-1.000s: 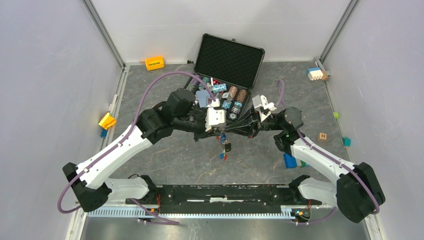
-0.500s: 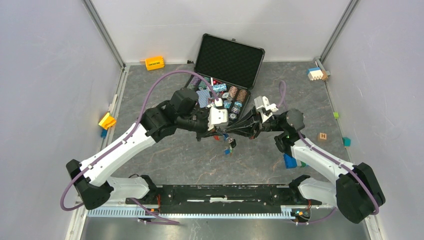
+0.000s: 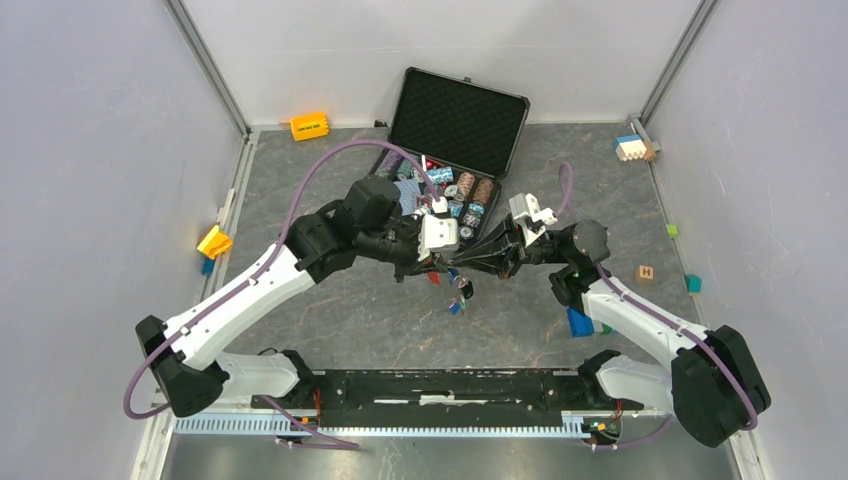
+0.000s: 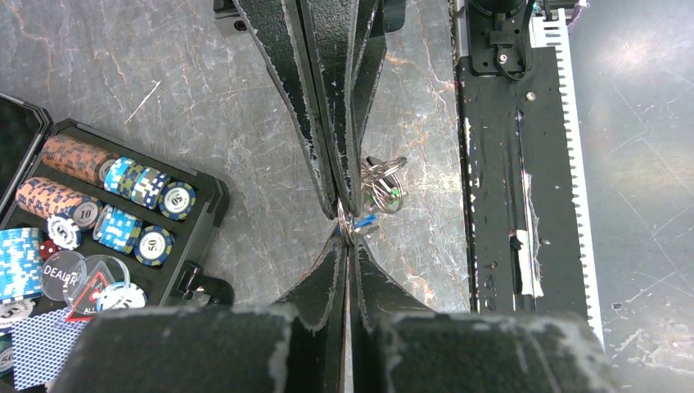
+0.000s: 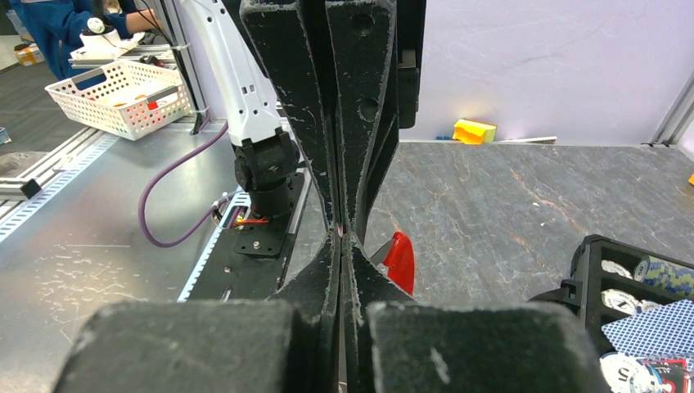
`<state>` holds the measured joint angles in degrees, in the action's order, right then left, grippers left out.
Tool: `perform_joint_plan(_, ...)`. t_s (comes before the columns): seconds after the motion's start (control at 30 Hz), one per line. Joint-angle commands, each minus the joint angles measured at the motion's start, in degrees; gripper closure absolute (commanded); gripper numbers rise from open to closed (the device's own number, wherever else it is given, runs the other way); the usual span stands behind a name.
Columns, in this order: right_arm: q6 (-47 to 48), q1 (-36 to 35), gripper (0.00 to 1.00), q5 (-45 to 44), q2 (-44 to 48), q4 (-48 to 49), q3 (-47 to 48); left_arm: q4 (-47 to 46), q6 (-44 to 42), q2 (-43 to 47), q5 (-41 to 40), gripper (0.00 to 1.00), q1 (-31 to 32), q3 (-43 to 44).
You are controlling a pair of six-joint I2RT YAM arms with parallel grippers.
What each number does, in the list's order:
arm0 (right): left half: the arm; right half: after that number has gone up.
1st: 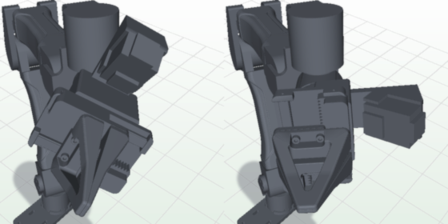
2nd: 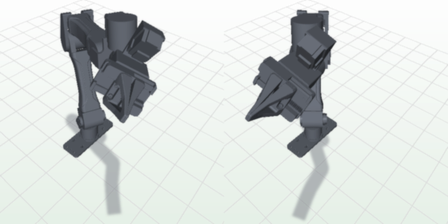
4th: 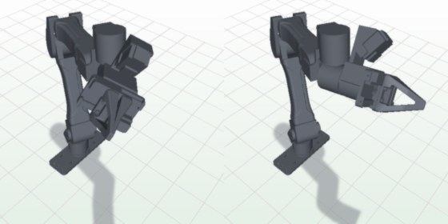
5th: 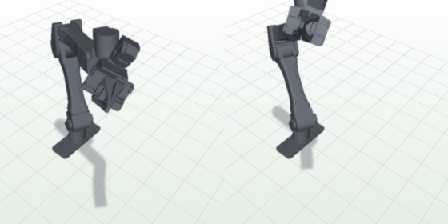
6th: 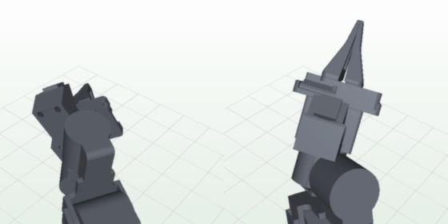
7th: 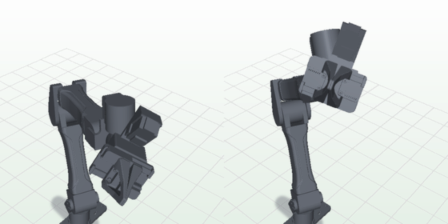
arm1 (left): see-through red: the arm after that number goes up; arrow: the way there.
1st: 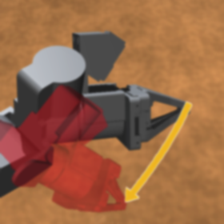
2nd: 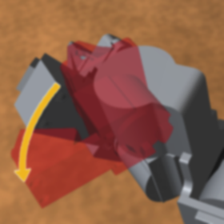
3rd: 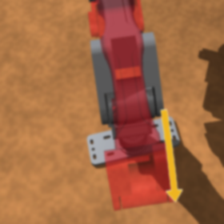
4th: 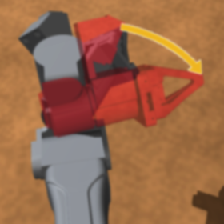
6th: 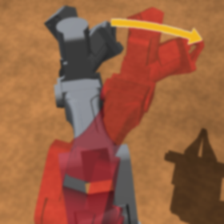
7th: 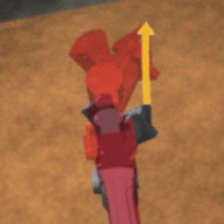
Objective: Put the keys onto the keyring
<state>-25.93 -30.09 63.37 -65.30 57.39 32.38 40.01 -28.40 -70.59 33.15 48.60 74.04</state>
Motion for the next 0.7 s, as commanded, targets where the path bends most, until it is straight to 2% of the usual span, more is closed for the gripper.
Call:
perform_joint_plan(0.0,-0.8,-0.1,1.0,-0.2,1.7,4.3,0.3,-3.4,-0.9,-0.9,1.0,0.94,-0.1,0.1)
perform_joint_plan(0.23,-1.1,0.0,1.0,-0.2,1.7,5.1,-0.1,-3.5,-0.9,-1.7,0.9,0.92,-0.1,0.9)
perform_joint_plan(0.67,1.1,0.0,1.0,-0.4,1.7,2.9,-0.5,-2.0,-1.7,-1.5,-0.3,0.74,-0.1,2.4)
